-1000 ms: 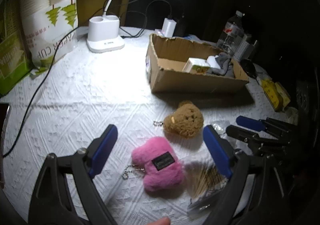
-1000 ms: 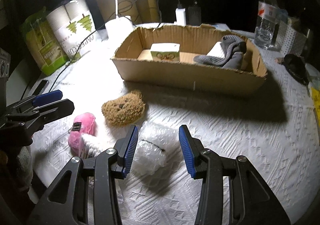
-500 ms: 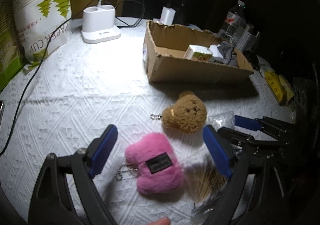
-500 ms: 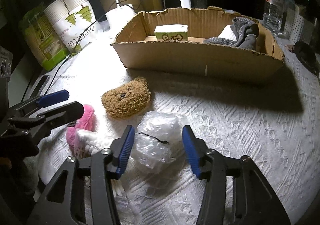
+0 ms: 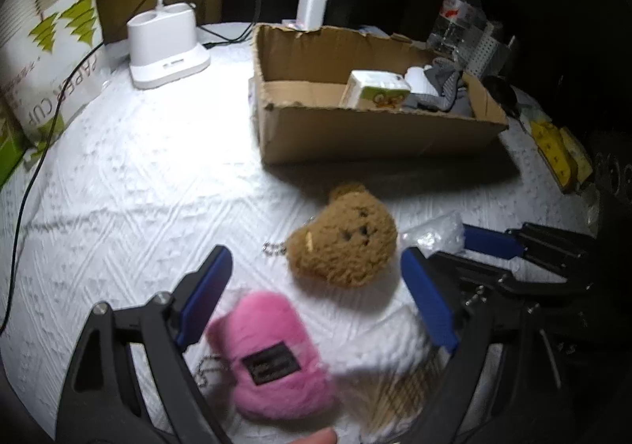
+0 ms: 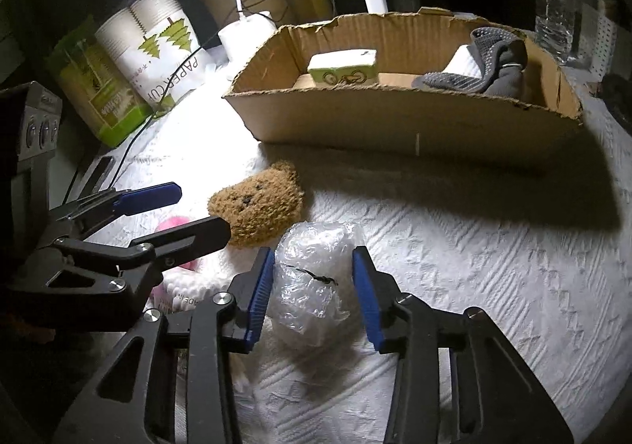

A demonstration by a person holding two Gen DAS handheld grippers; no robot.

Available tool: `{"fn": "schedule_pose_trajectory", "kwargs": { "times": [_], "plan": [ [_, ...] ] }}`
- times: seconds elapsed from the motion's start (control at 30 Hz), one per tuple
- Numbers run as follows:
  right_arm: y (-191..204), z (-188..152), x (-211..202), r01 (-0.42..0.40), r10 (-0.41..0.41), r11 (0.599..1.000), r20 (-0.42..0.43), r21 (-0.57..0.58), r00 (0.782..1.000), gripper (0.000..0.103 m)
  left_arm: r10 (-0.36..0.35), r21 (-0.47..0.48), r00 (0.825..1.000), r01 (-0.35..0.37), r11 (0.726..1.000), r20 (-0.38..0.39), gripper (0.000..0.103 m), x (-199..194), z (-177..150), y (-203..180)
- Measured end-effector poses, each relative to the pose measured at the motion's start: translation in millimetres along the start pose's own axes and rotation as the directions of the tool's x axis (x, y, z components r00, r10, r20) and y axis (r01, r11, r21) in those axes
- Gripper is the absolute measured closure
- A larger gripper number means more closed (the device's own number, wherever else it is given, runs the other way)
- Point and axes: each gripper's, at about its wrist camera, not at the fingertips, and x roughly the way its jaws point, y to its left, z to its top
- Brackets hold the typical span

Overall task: Organize soft objects
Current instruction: 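Withdraw both grippers and move toward the plastic bag and teddy sponge, then grasp the brown teddy sponge with the left gripper while the right gripper grasps the clear plastic bag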

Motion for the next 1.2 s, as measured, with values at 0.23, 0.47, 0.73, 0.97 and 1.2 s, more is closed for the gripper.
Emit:
{"fn": "schedule_pose_trajectory", "kwargs": {
  "times": [0.23,0.47,0.73,0.97,1.2],
  "plan": [
    [-28.3,5.3,-12.9,0.037,-0.038,0.999,0.031,0.032,0.999,0.06,0.034,0.078,0.999,-0.031,0.996,-0.033,0.015,19.5,9.4,-17.8],
    [-55.6,3.7,-30.1,0.051,-0.055,0.996,0.062,0.071,0.997,0.06,0.066,0.166,0.995,-0.053,0.985,-0.075,0.028,40.4,11.7,-35.0],
    [-68.8,3.6,-40.6,0.059,-0.067,0.994,0.084,0.091,0.994,0.06,0.066,0.174,0.995,-0.052,0.983,-0.076,0.047,40.4,11.8,-34.9],
    [-60.6,7.4,-51.3,0.068,-0.075,0.995,0.108,0.07,0.991,0.06,0.018,0.173,0.999,-0.013,0.985,-0.028,0.048,17.3,16.8,-42.7],
    [-54.1,17.4,-62.0,0.08,-0.086,0.995,0.131,0.054,0.988,0.06,-0.021,0.161,1.0,0.017,0.987,0.022,0.048,-7.2,25.1,-44.0]
  ]
}}
